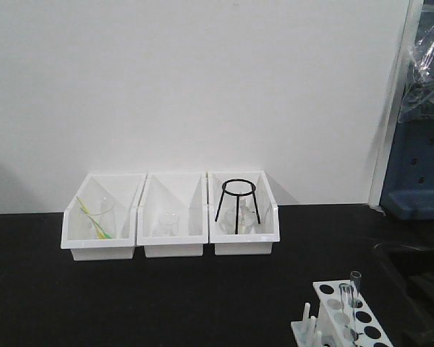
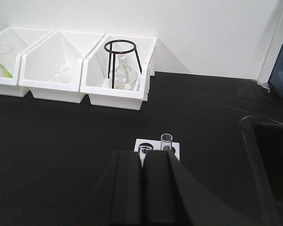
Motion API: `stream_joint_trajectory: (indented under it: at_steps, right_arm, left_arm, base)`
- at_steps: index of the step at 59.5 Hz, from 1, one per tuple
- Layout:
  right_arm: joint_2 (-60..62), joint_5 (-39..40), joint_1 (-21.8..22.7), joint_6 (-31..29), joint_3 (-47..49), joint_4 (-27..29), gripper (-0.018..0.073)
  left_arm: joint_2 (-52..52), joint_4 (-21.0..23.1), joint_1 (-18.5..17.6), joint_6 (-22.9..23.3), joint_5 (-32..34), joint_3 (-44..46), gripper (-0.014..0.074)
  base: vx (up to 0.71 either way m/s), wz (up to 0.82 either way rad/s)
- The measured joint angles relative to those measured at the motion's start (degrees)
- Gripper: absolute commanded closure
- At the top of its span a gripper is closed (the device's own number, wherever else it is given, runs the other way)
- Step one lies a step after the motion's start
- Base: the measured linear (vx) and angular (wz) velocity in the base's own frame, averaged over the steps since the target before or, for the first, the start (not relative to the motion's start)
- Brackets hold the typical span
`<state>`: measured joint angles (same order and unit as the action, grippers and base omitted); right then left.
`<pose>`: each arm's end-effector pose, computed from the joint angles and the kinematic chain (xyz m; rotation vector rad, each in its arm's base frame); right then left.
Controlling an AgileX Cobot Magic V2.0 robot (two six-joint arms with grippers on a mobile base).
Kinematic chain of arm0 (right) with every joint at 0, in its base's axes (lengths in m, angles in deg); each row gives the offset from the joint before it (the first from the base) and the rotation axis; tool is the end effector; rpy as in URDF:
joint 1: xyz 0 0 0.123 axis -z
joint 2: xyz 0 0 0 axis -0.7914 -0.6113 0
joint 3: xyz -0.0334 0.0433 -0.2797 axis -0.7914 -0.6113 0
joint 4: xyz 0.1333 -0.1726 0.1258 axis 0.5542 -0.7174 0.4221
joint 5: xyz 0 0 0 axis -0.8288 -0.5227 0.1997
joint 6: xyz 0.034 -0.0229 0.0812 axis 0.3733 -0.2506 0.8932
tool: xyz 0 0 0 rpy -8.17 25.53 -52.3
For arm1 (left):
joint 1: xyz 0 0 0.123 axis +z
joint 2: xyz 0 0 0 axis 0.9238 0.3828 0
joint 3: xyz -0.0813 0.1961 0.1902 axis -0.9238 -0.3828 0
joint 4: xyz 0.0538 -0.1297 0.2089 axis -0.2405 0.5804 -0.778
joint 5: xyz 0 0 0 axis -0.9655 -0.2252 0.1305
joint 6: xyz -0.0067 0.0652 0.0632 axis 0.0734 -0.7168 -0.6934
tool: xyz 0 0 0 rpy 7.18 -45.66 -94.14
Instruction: Flip and reinsert test tube from rack
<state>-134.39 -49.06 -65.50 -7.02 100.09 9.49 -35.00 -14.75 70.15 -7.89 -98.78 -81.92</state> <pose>0.1714 0.0393 0.3103 -0.2180 1.8779 0.1441 0.0548 0.0037 0.1802 -0.1545 1.7506 -0.0423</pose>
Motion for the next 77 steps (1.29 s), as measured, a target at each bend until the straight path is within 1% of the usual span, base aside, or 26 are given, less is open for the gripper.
stream_joint_trajectory:
  at_steps: [4,9,19,27,32,37,41,49,54,77]
  right_arm:
    - [2.9,0.3,0.0,0.0,-0.8,0.0,0.0571]
    - [9.2,3.4,0.0,0.0,-4.0,0.0,0.0571]
    - [22.6,10.2,0.0,0.0,-16.5,0.0,0.0571]
    - [33.1,8.8,0.0,0.0,-26.2,0.0,0.0571]
    - [38.0,6.7,0.0,0.0,-29.5,0.0,0.0571]
    - [42.4,3.6,1.2,0.0,-31.4,0.0,0.0571]
    - [44.9,1.6,3.3,0.0,-32.3,-0.7,0.0571]
    - [47.9,1.1,7.6,0.0,-34.7,-2.0,0.0571]
    - [48.2,1.0,9.1,0.0,-35.0,-2.1,0.0571]
    - [48.2,0.9,9.6,0.0,-35.0,-2.1,0.0571]
  left_arm:
    - [0.0,0.0,0.0,0.0,0.0,0.0,0.0603]
    - [0.0,0.0,0.0,0.0,0.0,0.0,0.0603]
    - [0.0,0.0,0.0,0.0,0.0,0.0,0.0603]
    - [0.0,0.0,0.0,0.0,0.0,0.0,0.0603]
    - [0.0,0.0,0.0,0.0,0.0,0.0,0.0603]
    - [0.0,0.0,0.0,0.0,0.0,0.0,0.0603]
    - [0.0,0.0,0.0,0.0,0.0,0.0,0.0603]
    - [0.0,0.0,0.0,0.0,0.0,0.0,0.0603]
    - [0.0,0.0,0.0,0.0,0.0,0.0,0.0603]
    - [0.0,0.0,0.0,0.0,0.0,0.0,0.0603]
  base:
    - [0.0,0.0]
    - [0.0,0.0]
    - [0.0,0.0]
    - [0.0,0.0]
    - [0.0,0.0]
    - [0.0,0.0]
    - [0.0,0.0]
    - [0.0,0.0]
    - [0.0,0.0]
    - [0.0,0.0]
